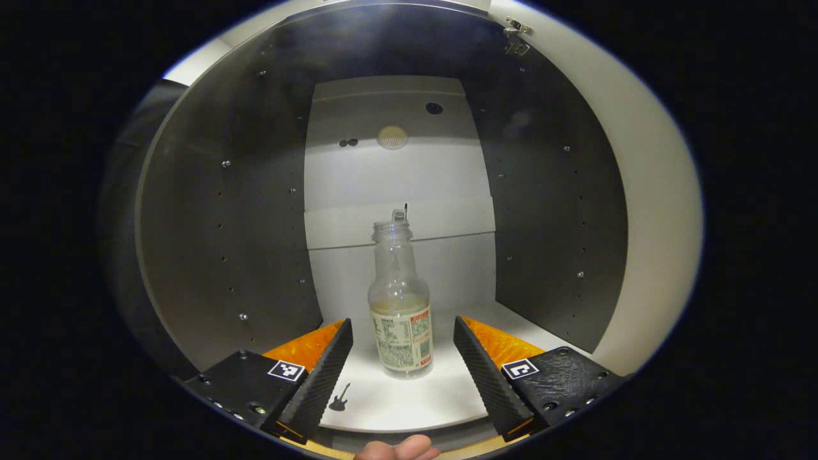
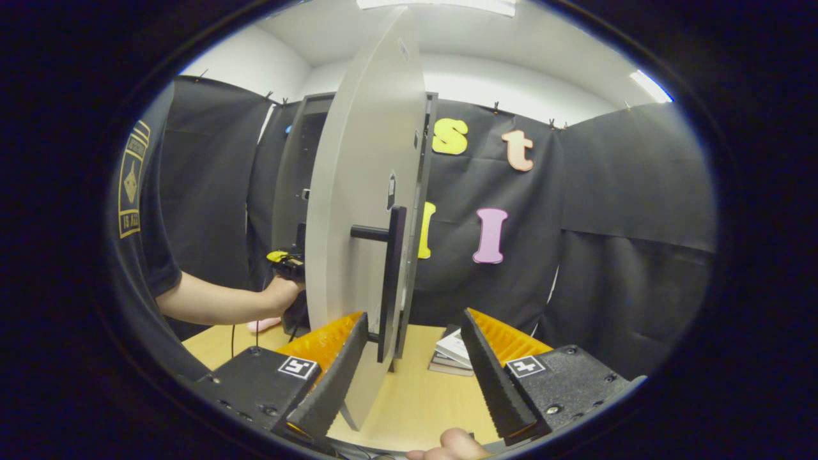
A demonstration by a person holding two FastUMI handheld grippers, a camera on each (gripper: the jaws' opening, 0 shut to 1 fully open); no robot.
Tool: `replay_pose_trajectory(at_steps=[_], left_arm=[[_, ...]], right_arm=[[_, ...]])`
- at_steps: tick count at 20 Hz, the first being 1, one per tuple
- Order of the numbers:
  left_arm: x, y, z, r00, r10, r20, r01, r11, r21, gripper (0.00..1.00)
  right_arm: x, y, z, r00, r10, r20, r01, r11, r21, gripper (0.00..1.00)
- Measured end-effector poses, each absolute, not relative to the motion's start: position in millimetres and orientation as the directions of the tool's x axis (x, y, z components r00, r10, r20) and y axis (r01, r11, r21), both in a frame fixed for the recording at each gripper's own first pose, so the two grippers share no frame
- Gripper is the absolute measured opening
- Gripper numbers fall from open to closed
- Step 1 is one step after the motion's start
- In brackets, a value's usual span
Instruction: Open the cabinet door with the right hand, grasp the bottle in the cabinet with the left hand and place it on the coaster, then close the cabinet door with the right hand.
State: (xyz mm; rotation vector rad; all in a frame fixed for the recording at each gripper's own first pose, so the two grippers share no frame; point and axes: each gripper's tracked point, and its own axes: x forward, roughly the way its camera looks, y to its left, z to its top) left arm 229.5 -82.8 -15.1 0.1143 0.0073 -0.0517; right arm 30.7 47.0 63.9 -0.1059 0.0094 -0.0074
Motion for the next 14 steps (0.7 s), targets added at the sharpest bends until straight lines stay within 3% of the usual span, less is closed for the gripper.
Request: replay_pose_trajectory(at_steps=[11, 13, 14], left_arm=[[299.3, -79.0, -11.6, 0.999, -0.013, -0.043, 0.015, 0.999, 0.053, 0.96], [304.8, -79.3, -6.7, 0.999, -0.013, -0.03, 0.015, 0.998, 0.056, 0.72], [304.4, -83.2, -5.3, 0.999, -0.03, -0.023, 0.031, 0.998, 0.053, 0.77]], right_arm=[[50.8, 21.0, 71.6, 0.999, -0.031, 0.01, 0.03, 1.0, 0.008, 0.93], [53.9, 21.9, 69.6, 1.0, -0.012, 0.008, 0.011, 0.999, 0.03, 0.9], [54.0, 20.5, 69.9, 1.0, -0.008, 0.008, 0.007, 0.999, 0.039, 0.93]])
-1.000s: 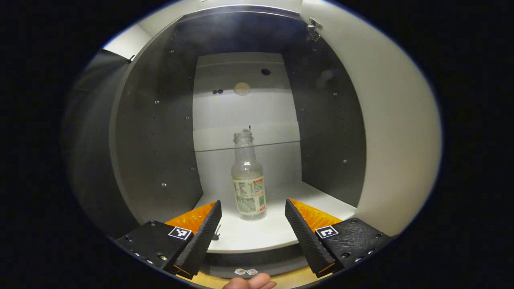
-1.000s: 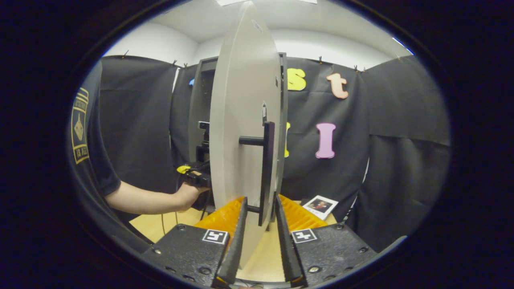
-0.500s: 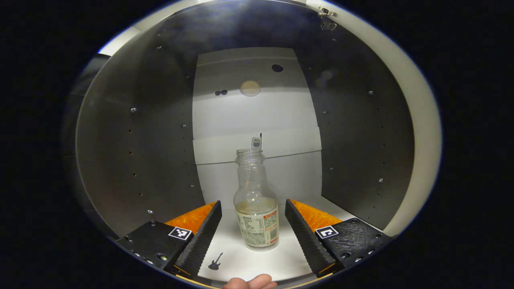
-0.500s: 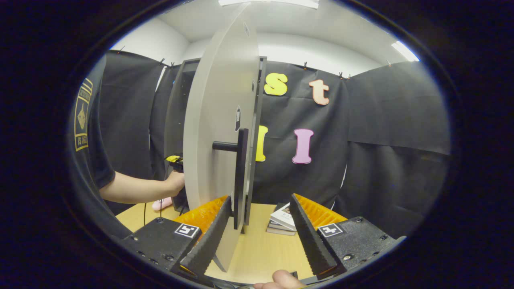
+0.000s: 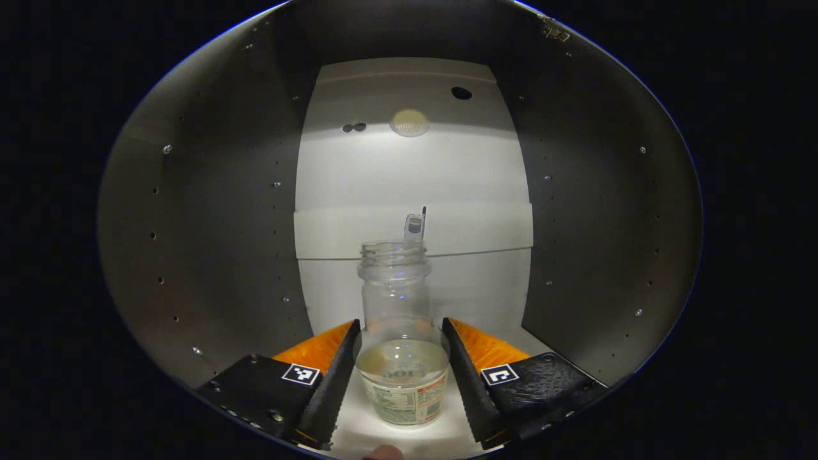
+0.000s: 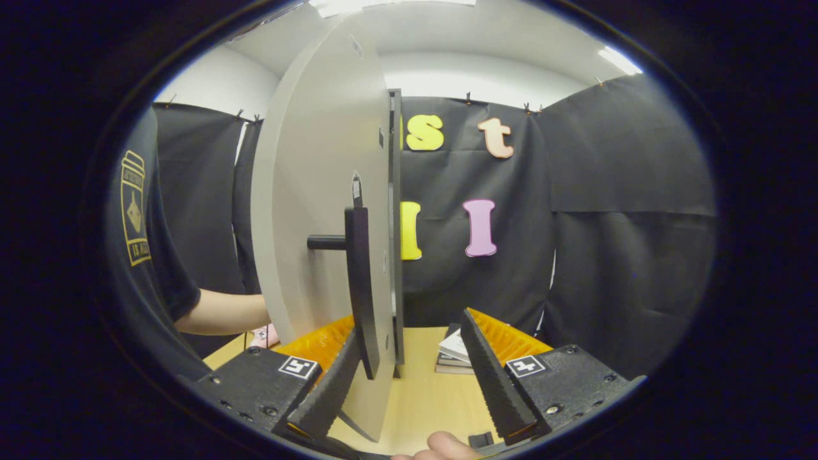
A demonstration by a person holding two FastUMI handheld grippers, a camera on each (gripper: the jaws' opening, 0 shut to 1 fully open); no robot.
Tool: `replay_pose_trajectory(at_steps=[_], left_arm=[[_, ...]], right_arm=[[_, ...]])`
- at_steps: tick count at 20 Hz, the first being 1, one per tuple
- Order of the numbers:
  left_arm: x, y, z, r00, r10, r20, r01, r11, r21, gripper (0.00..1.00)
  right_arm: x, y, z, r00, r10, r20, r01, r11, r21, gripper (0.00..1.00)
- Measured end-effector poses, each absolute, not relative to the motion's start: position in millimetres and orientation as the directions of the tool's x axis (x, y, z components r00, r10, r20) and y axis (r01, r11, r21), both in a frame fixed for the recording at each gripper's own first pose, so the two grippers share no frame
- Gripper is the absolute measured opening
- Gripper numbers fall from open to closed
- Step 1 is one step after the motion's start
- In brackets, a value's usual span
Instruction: Open the cabinet door with the right hand, grasp the bottle in the cabinet with the left hand and place it on the coaster, then close the cabinet door with the right hand.
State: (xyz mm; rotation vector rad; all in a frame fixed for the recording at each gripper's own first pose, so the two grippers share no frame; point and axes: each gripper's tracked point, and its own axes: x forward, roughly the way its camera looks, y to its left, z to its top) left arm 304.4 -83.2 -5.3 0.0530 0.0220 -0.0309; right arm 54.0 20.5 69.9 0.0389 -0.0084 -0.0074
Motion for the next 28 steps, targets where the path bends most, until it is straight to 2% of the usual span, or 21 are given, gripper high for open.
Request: replay_pose_trajectory(at_steps=[8, 13, 15, 16, 18, 21, 24, 26, 27, 28], left_arm=[[265.1, -92.6, 16.4, 0.997, -0.081, 0.01, 0.08, 0.993, 0.087, 0.75], [201.4, -82.9, 29.6, 0.994, -0.107, 0.031, 0.103, 0.989, 0.104, 0.75], [171.0, -70.2, 35.6, 0.991, -0.118, 0.057, 0.11, 0.986, 0.123, 0.68], [157.5, -63.6, 37.1, 0.99, -0.121, 0.071, 0.112, 0.986, 0.121, 0.74], [132.4, -46.3, 34.4, 0.99, -0.116, 0.077, 0.108, 0.989, 0.101, 0.75], [107.4, -20.3, 20.3, 0.992, -0.11, 0.067, 0.108, 0.994, 0.03, 0.75], [78.8, 7.8, -1.0, 0.996, -0.077, 0.047, 0.077, 0.997, -0.002, 0.75], [55.0, 31.1, -13.7, 1.0, -0.018, 0.023, 0.018, 1.0, -0.002, 0.75], [40.0, 40.0, -19.0, 1.0, 0.011, 0.013, -0.011, 1.0, -0.014, 0.75], [26.1, 45.8, -23.6, 0.999, 0.036, 0.007, -0.036, 0.999, -0.033, 0.75]], right_arm=[[57.9, 20.2, 68.5, 0.999, 0.046, 0.01, -0.047, 0.996, 0.077, 0.92], [54.1, 8.5, 69.1, 1.0, -0.01, 0.004, 0.01, 0.999, 0.043, 0.93], [52.1, 9.6, 66.2, 1.0, -0.009, -0.017, 0.01, 0.999, 0.041, 0.93], [50.8, 9.0, 67.2, 1.0, -0.007, -0.02, 0.008, 0.999, 0.045, 0.92], [46.9, 3.8, 69.2, 1.0, -0.01, -0.021, 0.011, 0.998, 0.066, 0.93], [31.2, -7.3, 56.8, 0.998, -0.051, -0.039, 0.059, 0.97, 0.234, 0.93], [6.2, -4.5, 63.4, 0.998, -0.06, 0.028, 0.042, 0.9, 0.433, 0.93], [-0.3, 7.1, 44.3, 1.0, 0.003, -0.001, -0.002, 0.866, 0.501, 0.98], [-0.1, 4.9, 29.7, 0.999, 0.012, -0.033, 0.006, 0.865, 0.503, 0.94], [1.3, 0.2, 18.6, 0.998, 0.014, -0.056, 0.015, 0.874, 0.486, 0.94]])
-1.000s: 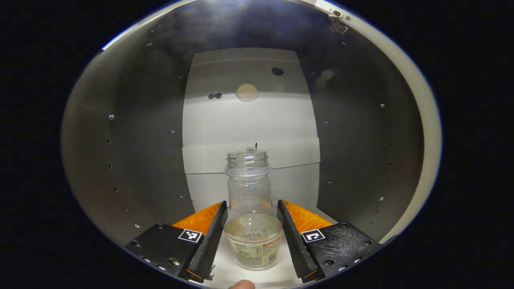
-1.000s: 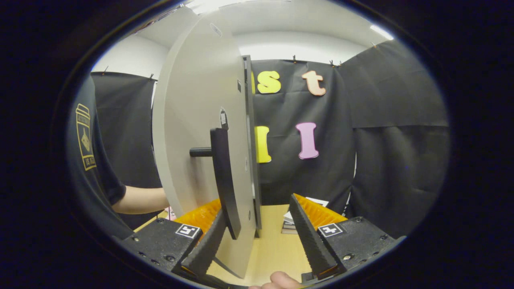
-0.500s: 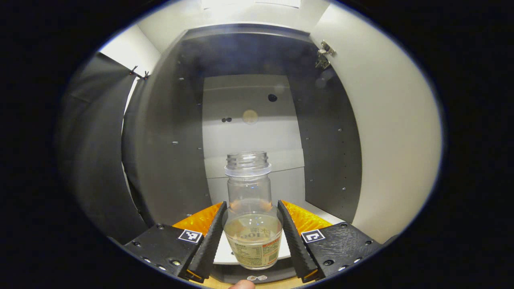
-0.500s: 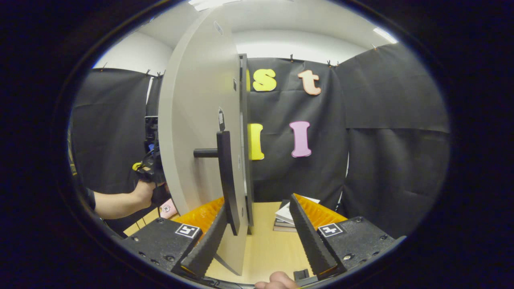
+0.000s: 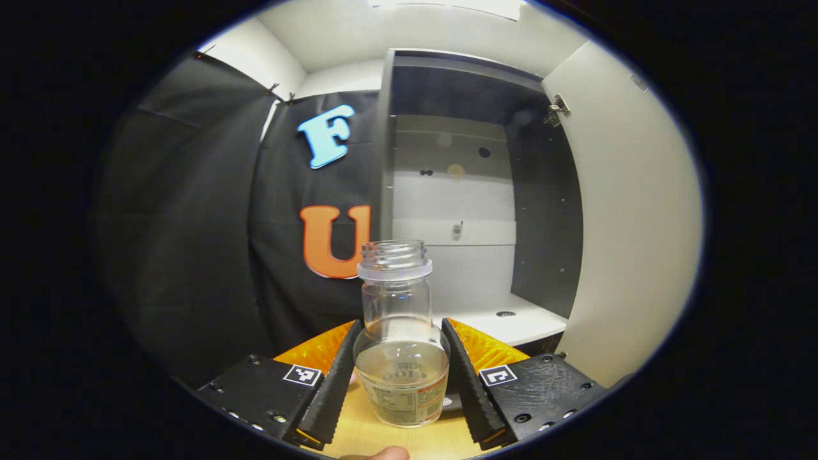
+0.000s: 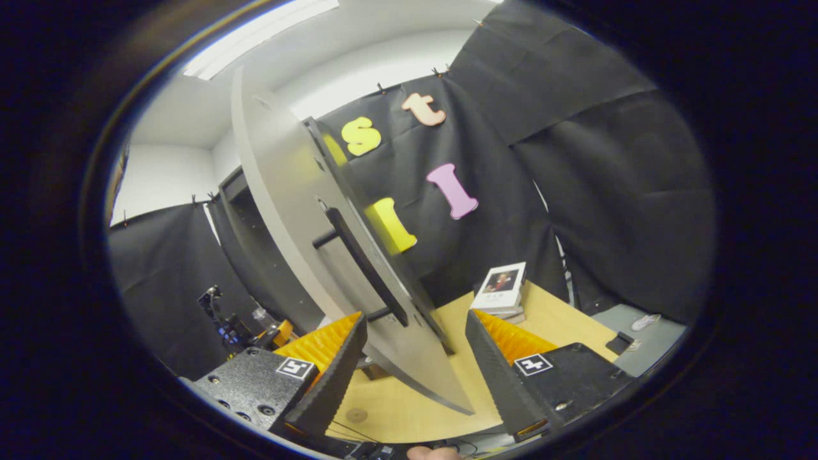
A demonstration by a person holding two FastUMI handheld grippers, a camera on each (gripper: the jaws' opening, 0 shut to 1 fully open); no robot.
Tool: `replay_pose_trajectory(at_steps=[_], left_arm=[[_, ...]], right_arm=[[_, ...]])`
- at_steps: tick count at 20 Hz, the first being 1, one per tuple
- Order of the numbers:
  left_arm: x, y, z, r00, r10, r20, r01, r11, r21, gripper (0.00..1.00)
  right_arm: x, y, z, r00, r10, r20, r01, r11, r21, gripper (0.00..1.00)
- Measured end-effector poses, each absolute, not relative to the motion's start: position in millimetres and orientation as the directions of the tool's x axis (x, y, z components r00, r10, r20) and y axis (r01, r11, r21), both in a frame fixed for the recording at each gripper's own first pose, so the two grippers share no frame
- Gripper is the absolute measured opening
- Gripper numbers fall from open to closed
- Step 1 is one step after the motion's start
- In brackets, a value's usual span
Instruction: Open the cabinet door with the right hand, grasp the bottle in the cabinet with the left hand and place it on the coaster, then close the cabinet door with the right hand.
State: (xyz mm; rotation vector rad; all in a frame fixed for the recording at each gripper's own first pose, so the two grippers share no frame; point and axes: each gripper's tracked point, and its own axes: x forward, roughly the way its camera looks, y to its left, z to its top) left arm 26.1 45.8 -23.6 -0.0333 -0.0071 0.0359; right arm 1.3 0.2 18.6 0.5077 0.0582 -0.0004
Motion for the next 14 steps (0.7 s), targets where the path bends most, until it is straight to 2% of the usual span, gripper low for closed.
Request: replay_pose_trajectory(at_steps=[1, 5, 8, 11, 14], left_arm=[[13.6, 53.2, -26.0, 0.998, 0.062, -0.001, -0.062, 0.997, -0.05, 0.75], [-31.5, 77.1, -41.2, 0.989, 0.146, -0.004, -0.146, 0.986, -0.076, 0.75], [-67.0, 98.6, -74.4, 0.979, 0.204, -0.024, -0.206, 0.976, -0.068, 0.75], [-80.9, 118.3, -122.3, 0.966, 0.258, -0.03, -0.26, 0.963, -0.07, 0.75], [-80.9, 139.2, -182.7, 0.948, 0.313, -0.063, -0.317, 0.945, -0.08, 0.75]], right_arm=[[4.2, -5.5, 12.7, 0.997, 0.009, -0.073, 0.026, 0.886, 0.463, 0.99], [-7.1, -16.7, -12.5, 0.993, -0.019, -0.114, 0.058, 0.933, 0.354, 0.99], [-23.5, -29.6, -53.9, 0.983, -0.062, -0.173, 0.112, 0.949, 0.295, 0.99], [-31.5, -38.1, -108.8, 0.962, -0.085, -0.26, 0.141, 0.968, 0.208, 0.99], [-45.6, -59.7, -161.8, 0.928, -0.175, -0.328, 0.243, 0.954, 0.178, 0.99]])
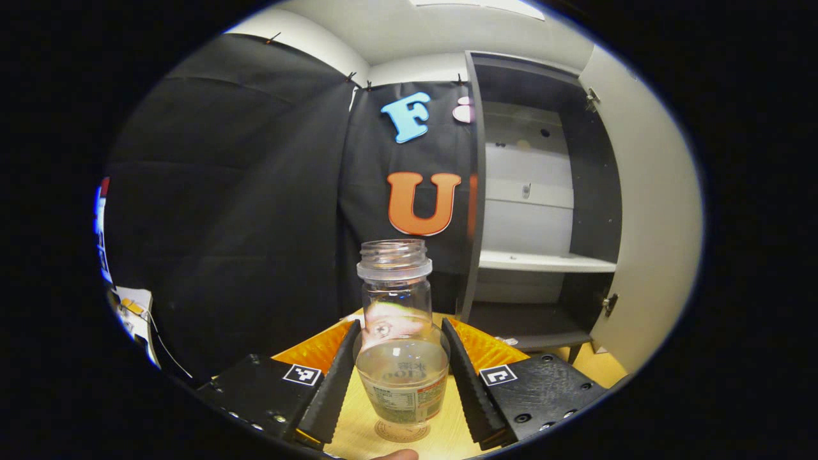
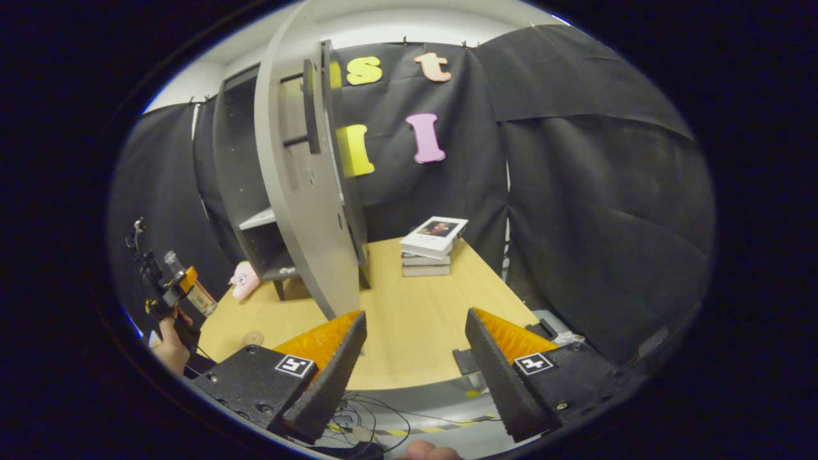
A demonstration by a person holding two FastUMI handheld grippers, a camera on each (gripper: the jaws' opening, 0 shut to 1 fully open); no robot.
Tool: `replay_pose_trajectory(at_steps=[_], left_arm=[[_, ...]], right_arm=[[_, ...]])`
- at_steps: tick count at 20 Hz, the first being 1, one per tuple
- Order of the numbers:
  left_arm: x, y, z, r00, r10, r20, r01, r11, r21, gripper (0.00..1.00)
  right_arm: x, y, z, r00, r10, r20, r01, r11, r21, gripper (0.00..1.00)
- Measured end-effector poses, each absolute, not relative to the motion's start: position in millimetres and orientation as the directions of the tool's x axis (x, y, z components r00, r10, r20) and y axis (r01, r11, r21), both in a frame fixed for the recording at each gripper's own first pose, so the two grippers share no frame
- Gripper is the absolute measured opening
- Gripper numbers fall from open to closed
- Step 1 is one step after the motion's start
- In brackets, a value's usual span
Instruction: Open the cabinet door with the right hand, grasp the bottle in the cabinet with the left hand and place it on the coaster, then close the cabinet door with the right hand.
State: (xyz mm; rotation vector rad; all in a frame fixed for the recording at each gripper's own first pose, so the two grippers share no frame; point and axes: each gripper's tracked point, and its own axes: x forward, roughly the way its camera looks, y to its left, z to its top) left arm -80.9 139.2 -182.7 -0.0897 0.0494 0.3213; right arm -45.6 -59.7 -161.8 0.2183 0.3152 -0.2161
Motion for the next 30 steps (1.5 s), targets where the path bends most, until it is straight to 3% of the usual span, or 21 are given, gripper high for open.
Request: replay_pose_trajectory(at_steps=[3, 4, 6, 10, 13, 17, 18, 23, 27, 28, 29, 30], left_arm=[[-66.1, 146.4, -225.6, 0.943, 0.327, -0.063, -0.333, 0.936, -0.115, 0.75], [-59.8, 145.8, -236.7, 0.943, 0.328, -0.053, -0.332, 0.936, -0.113, 0.75], [-50.3, 144.5, -256.5, 0.942, 0.333, -0.042, -0.335, 0.937, -0.097, 0.75], [-39.1, 136.6, -290.2, 0.942, 0.335, -0.036, -0.336, 0.942, -0.017, 0.75], [-42.7, 138.9, -319.3, 0.924, 0.37, -0.094, -0.372, 0.928, -0.004, 0.75], [-44.1, 125.5, -321.5, 0.927, 0.365, -0.08, -0.365, 0.931, 0.018, 0.75], [-43.1, 125.4, -321.4, 0.927, 0.369, -0.064, -0.367, 0.929, 0.042, 0.76], [-40.7, 113.3, -326.5, 0.935, 0.342, -0.09, -0.337, 0.939, 0.066, 0.76], [-42.0, 115.0, -326.2, 0.935, 0.342, -0.096, -0.343, 0.939, 0.017, 0.87], [-40.2, 115.6, -325.3, 0.936, 0.342, -0.087, -0.342, 0.94, 0.013, 1.0], [-40.2, 114.2, -322.8, 0.938, 0.339, -0.076, -0.339, 0.941, 0.011, 0.95], [-41.0, 112.9, -320.1, 0.94, 0.334, -0.068, -0.334, 0.942, 0.011, 0.96]], right_arm=[[-51.1, -48.1, -219.9, 0.887, -0.153, -0.435, 0.239, 0.959, 0.151, 0.99], [-56.0, -44.5, -238.2, 0.868, -0.15, -0.473, 0.225, 0.968, 0.106, 0.94], [-61.3, -38.8, -268.7, 0.833, -0.135, -0.536, 0.199, 0.978, 0.063, 0.99], [-61.2, -23.5, -297.7, 0.791, -0.073, -0.608, 0.159, 0.983, 0.089, 0.96], [-58.2, -20.7, -296.1, 0.789, -0.061, -0.612, 0.135, 0.988, 0.076, 1.0], [-62.6, -13.4, -308.5, 0.768, -0.042, -0.639, 0.111, 0.992, 0.067, 1.0], [-63.1, -11.2, -310.7, 0.762, -0.036, -0.646, 0.108, 0.991, 0.073, 0.96], [-56.5, -8.1, -304.7, 0.764, -0.027, -0.645, 0.102, 0.992, 0.078, 0.99], [-55.8, -3.3, -309.5, 0.751, -0.011, -0.661, 0.085, 0.993, 0.079, 1.0], [-56.9, -1.2, -312.1, 0.742, -0.005, -0.67, 0.085, 0.993, 0.087, 1.0], [-59.8, 0.5, -309.5, 0.741, 0.002, -0.672, 0.083, 0.992, 0.094, 1.0], [-59.0, 0.5, -308.2, 0.745, 0.0, -0.667, 0.082, 0.992, 0.092, 1.0]])
